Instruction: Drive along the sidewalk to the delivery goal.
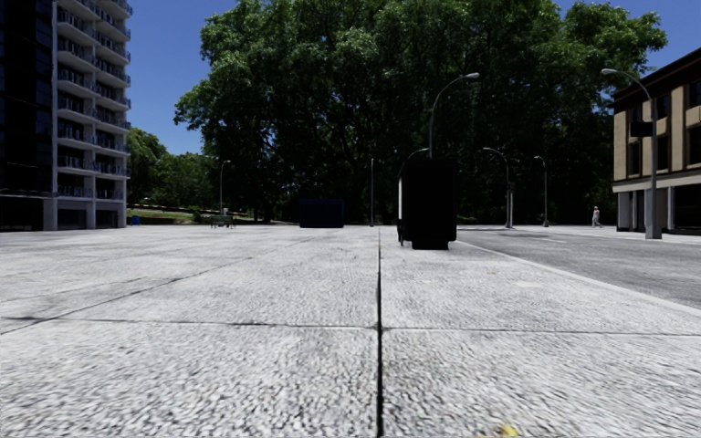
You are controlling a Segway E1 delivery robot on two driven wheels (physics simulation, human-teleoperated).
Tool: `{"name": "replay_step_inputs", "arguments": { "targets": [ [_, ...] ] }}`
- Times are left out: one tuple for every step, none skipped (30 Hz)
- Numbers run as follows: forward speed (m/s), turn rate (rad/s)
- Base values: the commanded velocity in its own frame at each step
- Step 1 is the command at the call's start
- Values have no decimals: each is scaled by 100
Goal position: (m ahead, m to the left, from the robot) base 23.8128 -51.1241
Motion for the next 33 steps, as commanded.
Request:
{"name": "replay_step_inputs", "arguments": {
  "targets": [
    [200,0],
    [200,0],
    [200,0],
    [200,0],
    [200,0],
    [200,0],
    [200,0],
    [200,0],
    [200,0],
    [200,0],
    [200,0],
    [200,0],
    [200,0],
    [200,0],
    [200,0],
    [200,0],
    [200,0],
    [200,0],
    [200,0],
    [200,0],
    [200,0],
    [200,0],
    [200,0],
    [200,0],
    [200,0],
    [200,0],
    [200,0],
    [200,0],
    [200,0],
    [200,0],
    [200,0],
    [200,0],
    [200,0]
  ]
}}
